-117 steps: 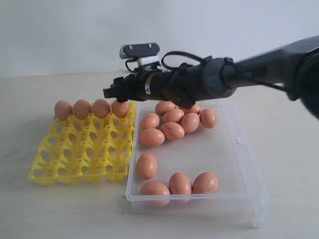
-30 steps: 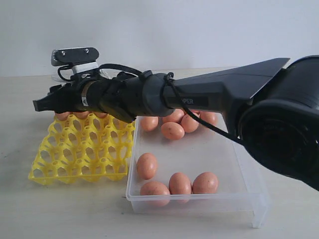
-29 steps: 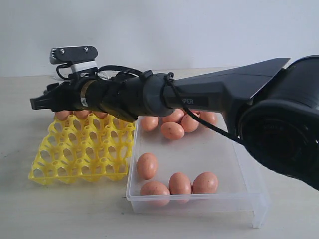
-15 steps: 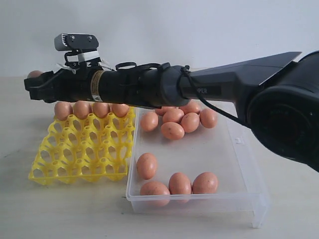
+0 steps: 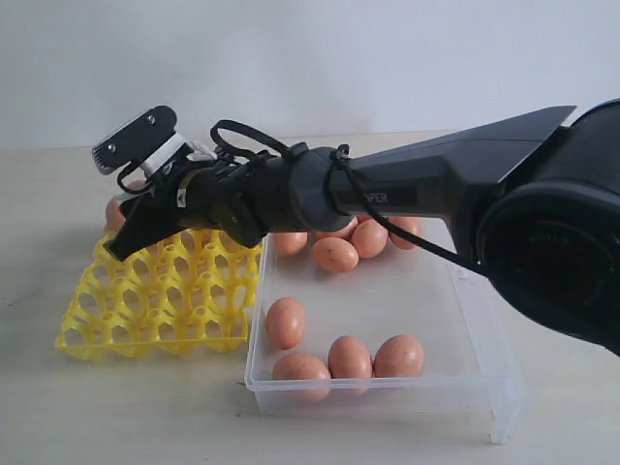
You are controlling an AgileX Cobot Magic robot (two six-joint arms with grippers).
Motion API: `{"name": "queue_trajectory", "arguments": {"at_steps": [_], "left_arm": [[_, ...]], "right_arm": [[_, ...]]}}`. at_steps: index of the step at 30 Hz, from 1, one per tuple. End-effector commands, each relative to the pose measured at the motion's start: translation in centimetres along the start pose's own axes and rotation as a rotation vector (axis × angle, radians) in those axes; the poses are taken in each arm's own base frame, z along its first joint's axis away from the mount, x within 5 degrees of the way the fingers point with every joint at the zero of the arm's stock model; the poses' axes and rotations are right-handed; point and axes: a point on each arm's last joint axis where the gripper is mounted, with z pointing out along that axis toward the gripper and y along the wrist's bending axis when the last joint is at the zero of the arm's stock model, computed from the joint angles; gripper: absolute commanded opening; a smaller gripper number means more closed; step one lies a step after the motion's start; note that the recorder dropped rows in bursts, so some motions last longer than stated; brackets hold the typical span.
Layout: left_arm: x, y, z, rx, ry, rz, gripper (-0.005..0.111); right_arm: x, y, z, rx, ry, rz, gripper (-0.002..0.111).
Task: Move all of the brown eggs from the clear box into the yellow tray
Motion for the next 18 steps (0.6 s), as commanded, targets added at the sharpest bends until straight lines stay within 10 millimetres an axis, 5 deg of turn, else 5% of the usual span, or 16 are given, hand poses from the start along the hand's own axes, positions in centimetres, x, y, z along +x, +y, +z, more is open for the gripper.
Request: {"name": "queue_trajectory", "arguments": {"at_steps": [1, 18], "left_arm": [[-0.2, 0.0, -0.1, -0.002, -0.018, -0.004, 0.000], [-0.2, 0.0, -0.1, -0.002, -0.018, -0.004, 0.000]], "right_arm": [[-0.5, 0.6, -0.4, -0.008, 0.001, -0.050, 0.000], [-0.7, 0.9, 2.3, -0.035, 0.019, 0.275, 0.000]]}}
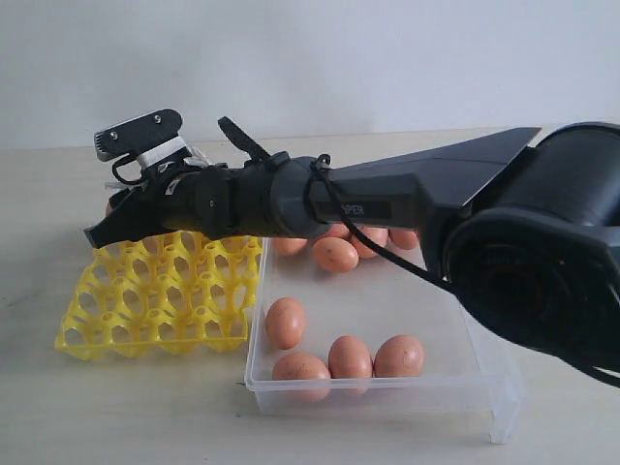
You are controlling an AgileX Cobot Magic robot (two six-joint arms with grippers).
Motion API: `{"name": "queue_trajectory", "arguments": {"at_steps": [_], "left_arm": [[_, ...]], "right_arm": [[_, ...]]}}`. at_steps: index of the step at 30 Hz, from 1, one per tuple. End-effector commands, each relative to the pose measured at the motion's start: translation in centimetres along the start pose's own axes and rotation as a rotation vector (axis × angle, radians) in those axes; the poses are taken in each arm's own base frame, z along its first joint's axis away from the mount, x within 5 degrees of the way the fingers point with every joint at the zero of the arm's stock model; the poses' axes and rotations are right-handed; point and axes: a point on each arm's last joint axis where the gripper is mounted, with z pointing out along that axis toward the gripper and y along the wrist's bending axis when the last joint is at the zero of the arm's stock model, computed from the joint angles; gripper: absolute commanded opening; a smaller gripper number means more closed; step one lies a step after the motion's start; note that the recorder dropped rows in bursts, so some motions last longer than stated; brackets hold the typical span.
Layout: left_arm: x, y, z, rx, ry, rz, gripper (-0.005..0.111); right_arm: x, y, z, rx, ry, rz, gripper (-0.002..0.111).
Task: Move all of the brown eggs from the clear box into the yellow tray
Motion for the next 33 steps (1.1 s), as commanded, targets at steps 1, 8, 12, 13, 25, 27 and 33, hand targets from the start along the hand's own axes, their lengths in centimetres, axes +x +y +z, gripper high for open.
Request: {"name": "queue_trajectory", "arguments": {"at_steps": [1, 8, 12, 13, 25, 27, 33], "left_arm": [[-0.2, 0.0, -0.1, -0.002, -0.018, -0.004, 0.000], [-0.2, 0.0, -0.1, -0.002, -0.018, -0.004, 0.000], [-0.2, 0.0, -0.1, -0.002, -0.018, -0.004, 0.000], [-0.2, 0.0, -0.1, -0.002, -0.018, -0.004, 0.000], [-0.2, 0.0, -0.1, -0.002, -0.018, -0.004, 0.000], [-0.2, 0.0, -0.1, -0.002, -0.018, -0.004, 0.000], [-0.2, 0.0, -0.1, -0.002, -0.018, -0.004, 0.000]], "right_arm": [[-0.4, 0.5, 0.9, -0.043, 0.032, 0.034, 0.000], [-0.4, 0.9, 1.3, -0.084, 0.074, 0.031, 0.000], [-0.5, 1.0, 1.3, -0.094, 0.070, 0.010, 0.000], [-0.5, 1.0, 1.3, -0.095, 0.068, 0.003, 0.000], [-2.0, 0.3, 0.5, -0.061, 0.032, 0.089, 0.000], [-2.9, -0.4, 0.0, -0.045, 0.017, 0.166, 0.000], [-5.6, -1.3, -1.5, -0.009, -0.080, 0.006, 0.000]]}}
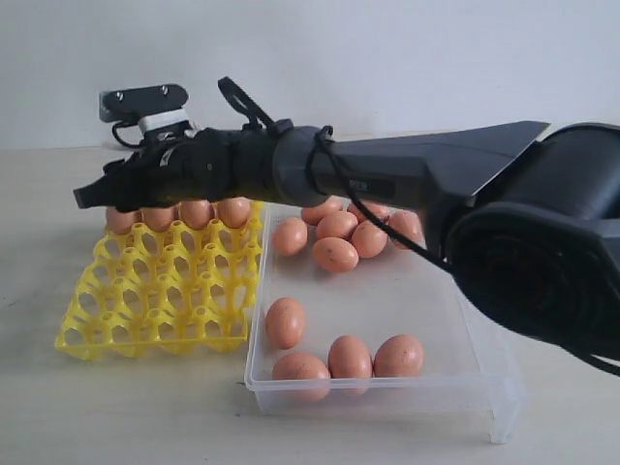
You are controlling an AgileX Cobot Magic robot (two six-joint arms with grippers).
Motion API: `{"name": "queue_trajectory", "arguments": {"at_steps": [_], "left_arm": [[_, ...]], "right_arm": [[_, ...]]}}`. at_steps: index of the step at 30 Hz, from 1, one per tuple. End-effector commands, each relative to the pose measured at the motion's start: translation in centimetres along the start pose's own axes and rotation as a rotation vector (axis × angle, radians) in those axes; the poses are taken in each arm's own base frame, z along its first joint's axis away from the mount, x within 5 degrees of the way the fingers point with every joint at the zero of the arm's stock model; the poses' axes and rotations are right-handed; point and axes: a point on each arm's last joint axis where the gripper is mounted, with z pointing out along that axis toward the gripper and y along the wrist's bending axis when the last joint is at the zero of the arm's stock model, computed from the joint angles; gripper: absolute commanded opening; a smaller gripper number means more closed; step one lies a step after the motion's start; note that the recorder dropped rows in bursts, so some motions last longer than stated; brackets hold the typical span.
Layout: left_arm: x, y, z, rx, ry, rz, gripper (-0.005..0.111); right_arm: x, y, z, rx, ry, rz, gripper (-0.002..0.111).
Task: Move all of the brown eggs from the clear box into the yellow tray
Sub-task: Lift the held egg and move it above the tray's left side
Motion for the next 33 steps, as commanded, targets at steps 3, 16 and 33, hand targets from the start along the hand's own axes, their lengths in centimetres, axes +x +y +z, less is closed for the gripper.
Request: {"name": "queue_trajectory", "arguments": {"at_steps": [3, 16, 33], "left_arm": [[-0.2, 0.0, -0.1, -0.002, -0.018, -0.004, 0.000], [-0.2, 0.0, -0.1, -0.002, -0.018, -0.004, 0.000], [-0.2, 0.0, -0.1, -0.002, -0.018, -0.004, 0.000]], "right_arm": [[-3.2, 0.2, -1.5, 0.036, -0.161, -0.298, 0.000], [-3.3, 0.5, -2.0, 0.051, -0.112, -0.402, 0.000], [-1.2, -0.3, -1.3, -0.234, -0.413, -0.040, 0.000]]}}
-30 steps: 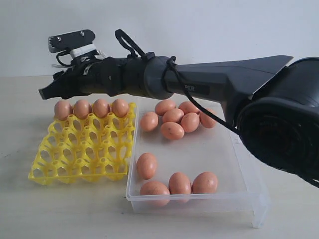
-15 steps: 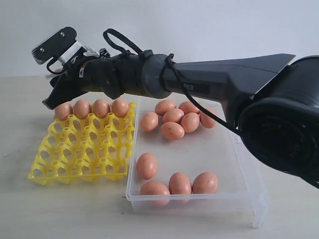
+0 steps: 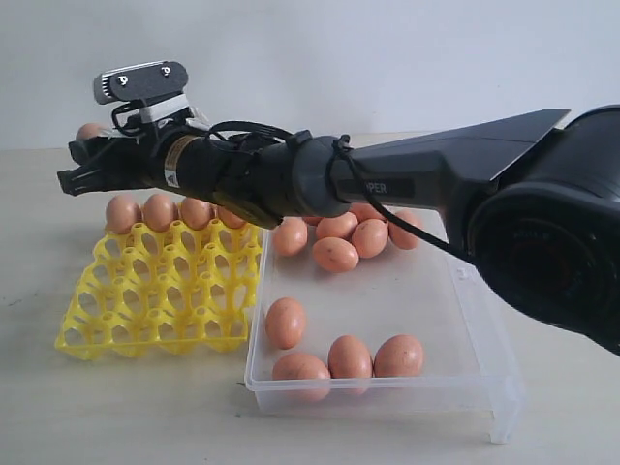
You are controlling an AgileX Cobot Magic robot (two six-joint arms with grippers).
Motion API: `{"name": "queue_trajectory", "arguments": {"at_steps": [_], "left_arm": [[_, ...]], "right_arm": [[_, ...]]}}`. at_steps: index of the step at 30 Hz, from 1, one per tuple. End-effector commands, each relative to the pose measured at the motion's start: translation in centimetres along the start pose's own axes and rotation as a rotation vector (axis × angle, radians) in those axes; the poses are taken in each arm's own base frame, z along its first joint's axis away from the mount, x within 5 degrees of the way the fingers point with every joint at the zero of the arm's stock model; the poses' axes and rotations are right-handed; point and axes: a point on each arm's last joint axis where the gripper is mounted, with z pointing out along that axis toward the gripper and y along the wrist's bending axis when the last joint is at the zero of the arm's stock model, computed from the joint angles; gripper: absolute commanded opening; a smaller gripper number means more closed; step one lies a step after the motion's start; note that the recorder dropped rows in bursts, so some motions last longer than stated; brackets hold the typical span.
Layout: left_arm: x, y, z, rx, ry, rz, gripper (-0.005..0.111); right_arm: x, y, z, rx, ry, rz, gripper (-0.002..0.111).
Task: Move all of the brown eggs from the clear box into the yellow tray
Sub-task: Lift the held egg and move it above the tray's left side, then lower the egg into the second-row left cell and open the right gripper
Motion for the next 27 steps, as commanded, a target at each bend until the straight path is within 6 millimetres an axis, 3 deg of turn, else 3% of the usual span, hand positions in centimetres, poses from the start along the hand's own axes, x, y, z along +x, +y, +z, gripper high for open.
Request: {"name": "queue_trajectory", "arguments": {"at_steps": [1, 10, 18, 27], "left_arm": [[-0.2, 0.0, -0.1, -0.002, -0.018, -0.004, 0.000], [-0.2, 0.0, -0.1, -0.002, -0.018, -0.004, 0.000], [-0.2, 0.0, -0.1, -0.002, -0.018, -0.004, 0.000], [-0.2, 0.0, -0.1, -0.002, -0.018, -0.004, 0.000]], "right_arm": [[0.4, -0.9, 0.0, -0.050, -0.075, 0.044, 0.000], [5.6, -1.3, 1.3, -0.128, 0.018, 0.059, 0.000], [6.5, -1.7, 2.6, -0.126, 0.013, 0.086, 0.000], [7.7, -1.7, 2.7, -0.109, 0.072, 0.123, 0.003]]}}
